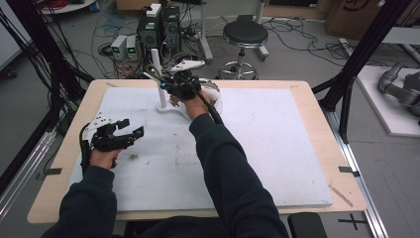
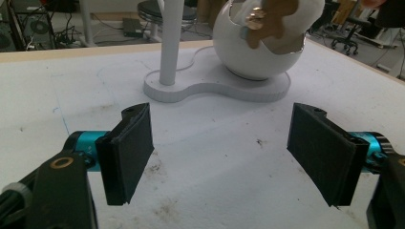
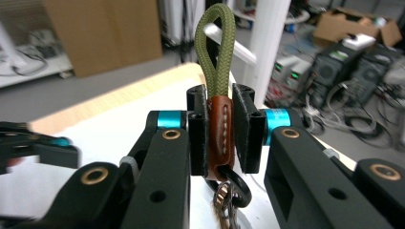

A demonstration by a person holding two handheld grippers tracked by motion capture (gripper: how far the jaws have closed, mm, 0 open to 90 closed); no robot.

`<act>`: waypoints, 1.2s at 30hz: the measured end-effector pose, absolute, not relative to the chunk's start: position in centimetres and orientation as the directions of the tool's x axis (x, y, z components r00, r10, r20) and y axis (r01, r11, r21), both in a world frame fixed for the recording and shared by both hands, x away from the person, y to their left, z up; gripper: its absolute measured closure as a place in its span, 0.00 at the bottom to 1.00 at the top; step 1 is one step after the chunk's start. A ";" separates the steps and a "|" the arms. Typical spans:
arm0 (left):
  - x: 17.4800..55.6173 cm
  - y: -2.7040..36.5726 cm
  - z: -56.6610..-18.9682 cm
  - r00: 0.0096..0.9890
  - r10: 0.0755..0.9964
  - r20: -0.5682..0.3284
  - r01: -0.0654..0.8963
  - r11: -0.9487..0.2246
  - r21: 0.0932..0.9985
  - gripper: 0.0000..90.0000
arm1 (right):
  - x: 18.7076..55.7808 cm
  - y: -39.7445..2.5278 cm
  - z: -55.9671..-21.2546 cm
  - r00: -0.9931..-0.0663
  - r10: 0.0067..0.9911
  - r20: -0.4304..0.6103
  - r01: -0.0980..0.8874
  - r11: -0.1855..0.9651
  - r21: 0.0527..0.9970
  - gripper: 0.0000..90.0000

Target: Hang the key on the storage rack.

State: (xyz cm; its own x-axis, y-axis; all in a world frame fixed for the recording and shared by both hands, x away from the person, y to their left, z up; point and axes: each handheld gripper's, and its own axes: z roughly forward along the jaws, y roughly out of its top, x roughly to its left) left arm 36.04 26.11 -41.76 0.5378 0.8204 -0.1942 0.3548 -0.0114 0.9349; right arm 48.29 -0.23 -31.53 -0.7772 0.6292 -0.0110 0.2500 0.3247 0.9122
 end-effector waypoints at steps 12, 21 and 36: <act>36.0 26.2 -41.7 0.544 0.817 -0.194 0.351 -0.011 0.936 0.26 | 48.3 -0.7 -32.4 -0.757 0.652 0.034 0.301 0.304 0.904 0.68; 36.0 26.0 -41.7 0.548 0.812 -0.203 0.350 -0.001 0.937 0.26 | 47.2 -6.5 -31.9 -0.746 0.665 -0.043 0.246 0.336 0.909 0.45; 36.0 24.8 -41.8 0.592 0.785 -0.181 0.332 -0.033 0.943 0.20 | 41.3 -20.5 -35.0 -0.685 0.722 -0.099 0.267 0.375 0.888 0.24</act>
State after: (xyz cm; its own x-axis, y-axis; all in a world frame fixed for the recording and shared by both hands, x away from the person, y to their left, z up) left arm 36.00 24.85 -41.76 0.5919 0.7853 -0.1813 0.3319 -0.0326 0.9427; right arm 41.27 -20.46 -34.98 -0.6849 0.7219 -0.0990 0.2673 0.3754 0.8875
